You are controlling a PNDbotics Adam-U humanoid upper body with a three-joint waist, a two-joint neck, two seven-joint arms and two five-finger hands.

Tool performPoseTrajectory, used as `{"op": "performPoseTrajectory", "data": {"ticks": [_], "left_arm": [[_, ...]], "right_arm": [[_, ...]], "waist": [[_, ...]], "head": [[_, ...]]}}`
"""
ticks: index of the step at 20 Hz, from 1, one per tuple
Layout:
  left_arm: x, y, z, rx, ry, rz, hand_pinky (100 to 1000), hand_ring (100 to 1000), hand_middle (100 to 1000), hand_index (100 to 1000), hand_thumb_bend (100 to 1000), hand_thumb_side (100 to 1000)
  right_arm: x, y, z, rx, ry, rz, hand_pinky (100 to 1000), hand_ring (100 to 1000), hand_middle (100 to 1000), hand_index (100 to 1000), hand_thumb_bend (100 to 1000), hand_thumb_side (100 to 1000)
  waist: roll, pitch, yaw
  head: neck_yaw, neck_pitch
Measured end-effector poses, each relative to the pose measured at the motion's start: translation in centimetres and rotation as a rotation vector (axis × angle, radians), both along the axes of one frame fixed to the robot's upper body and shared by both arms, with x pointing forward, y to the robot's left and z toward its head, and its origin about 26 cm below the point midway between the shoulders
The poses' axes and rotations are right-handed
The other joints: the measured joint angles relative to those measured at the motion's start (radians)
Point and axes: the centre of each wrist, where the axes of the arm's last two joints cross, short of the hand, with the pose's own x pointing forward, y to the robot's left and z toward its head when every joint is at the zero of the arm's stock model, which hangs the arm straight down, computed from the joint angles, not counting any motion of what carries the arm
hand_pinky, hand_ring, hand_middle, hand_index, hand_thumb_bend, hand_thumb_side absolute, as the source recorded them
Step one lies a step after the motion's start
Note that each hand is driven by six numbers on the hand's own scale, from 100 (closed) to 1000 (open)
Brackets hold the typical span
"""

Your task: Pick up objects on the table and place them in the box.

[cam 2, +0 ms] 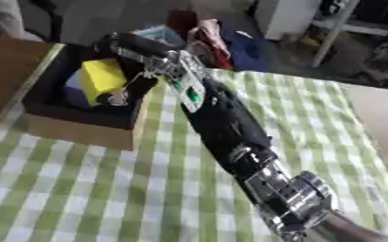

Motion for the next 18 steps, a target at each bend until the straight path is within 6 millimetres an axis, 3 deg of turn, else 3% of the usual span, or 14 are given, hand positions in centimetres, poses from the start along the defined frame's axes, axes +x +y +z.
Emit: {"op": "performPoseTrajectory", "data": {"ticks": [4, 16, 18], "left_arm": [[0.0, 0.0, 0.0, 0.002, -0.001, 0.001, 620, 523, 538, 709, 100, 667], [-0.1, 0.2, -0.2, 0.005, 0.007, 0.018, 621, 524, 539, 709, 100, 670], [-0.1, 0.2, -0.2, 0.006, 0.007, 0.019, 621, 524, 539, 709, 100, 671]], "right_arm": [[0.0, 0.2, -0.4, -0.007, 0.004, 0.008, 820, 801, 788, 896, 137, 438], [-0.4, -1.4, 1.2, 0.060, -0.066, -0.013, 844, 842, 860, 931, 330, 506], [-0.5, -1.4, 1.3, 0.063, -0.068, -0.015, 862, 875, 892, 953, 413, 519]], "waist": [[0.000, 0.003, -0.002], [0.006, 0.004, -0.037], [0.006, 0.004, -0.038]], "head": [[0.000, -0.001], [0.010, -0.001], [0.010, -0.001]]}}
